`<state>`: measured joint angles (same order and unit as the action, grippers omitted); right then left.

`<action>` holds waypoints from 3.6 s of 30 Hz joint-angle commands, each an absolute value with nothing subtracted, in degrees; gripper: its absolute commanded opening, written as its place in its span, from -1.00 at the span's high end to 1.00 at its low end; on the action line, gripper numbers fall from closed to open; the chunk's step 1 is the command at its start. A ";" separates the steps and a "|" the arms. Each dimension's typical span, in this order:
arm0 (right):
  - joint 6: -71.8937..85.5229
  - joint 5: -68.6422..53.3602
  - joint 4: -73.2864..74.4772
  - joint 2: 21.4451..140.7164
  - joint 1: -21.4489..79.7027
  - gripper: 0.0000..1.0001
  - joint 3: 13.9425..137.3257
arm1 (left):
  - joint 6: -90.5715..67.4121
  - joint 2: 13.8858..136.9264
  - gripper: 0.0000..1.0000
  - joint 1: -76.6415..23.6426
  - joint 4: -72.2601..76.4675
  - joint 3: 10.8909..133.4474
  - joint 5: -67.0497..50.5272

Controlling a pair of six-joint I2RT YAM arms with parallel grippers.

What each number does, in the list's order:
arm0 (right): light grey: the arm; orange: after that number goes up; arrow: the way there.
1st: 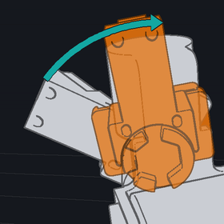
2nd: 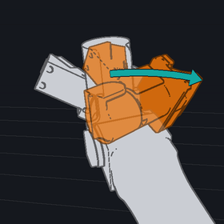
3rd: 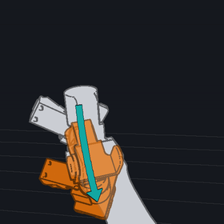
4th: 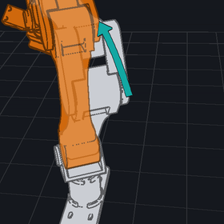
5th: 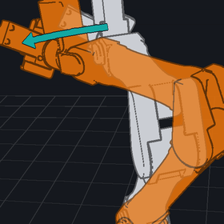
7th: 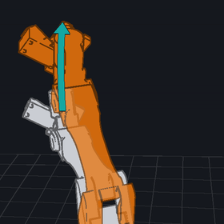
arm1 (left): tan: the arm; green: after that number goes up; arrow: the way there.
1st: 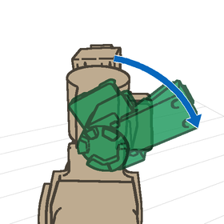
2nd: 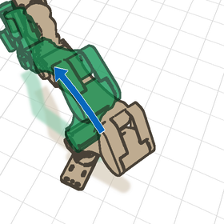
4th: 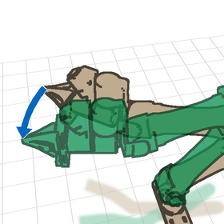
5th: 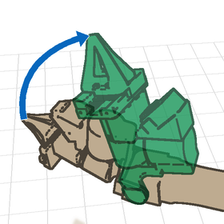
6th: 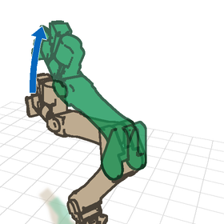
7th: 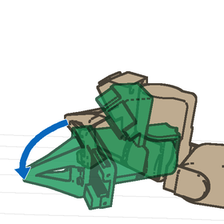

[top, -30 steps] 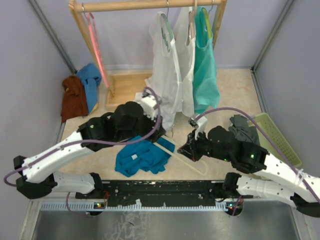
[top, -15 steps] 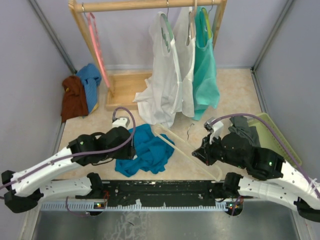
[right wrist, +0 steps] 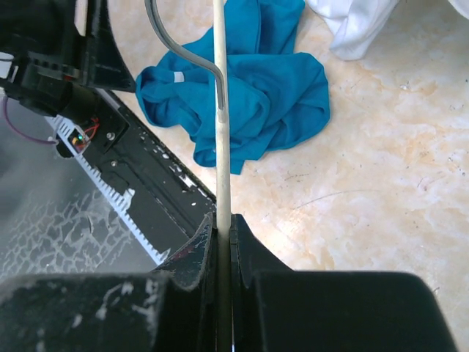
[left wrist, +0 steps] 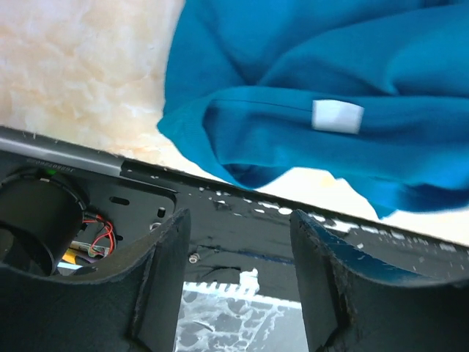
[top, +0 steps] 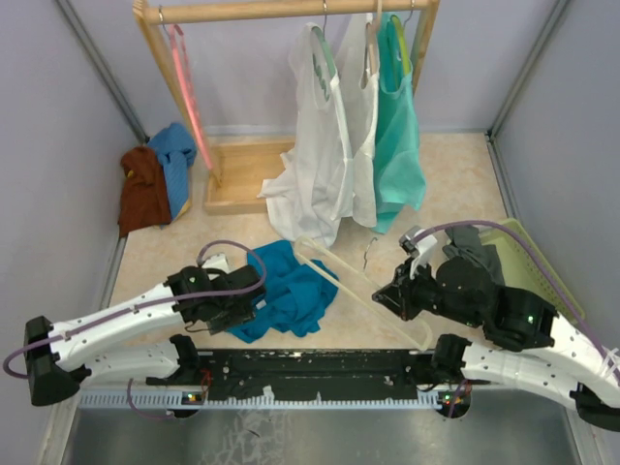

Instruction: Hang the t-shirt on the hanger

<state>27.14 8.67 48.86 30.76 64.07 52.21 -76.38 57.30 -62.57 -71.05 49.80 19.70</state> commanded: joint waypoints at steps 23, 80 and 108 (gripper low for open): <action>24.15 3.06 44.43 24.67 64.56 1.00 55.86 | -83.33 63.11 0.09 -48.93 -65.29 39.56 21.29; 25.44 -3.01 38.68 42.98 64.55 1.00 59.52 | -43.73 75.20 1.00 -53.27 -74.49 90.56 26.53; 21.97 -0.36 43.12 42.97 64.55 1.00 60.74 | -37.45 77.66 1.00 -53.23 -72.80 95.35 23.69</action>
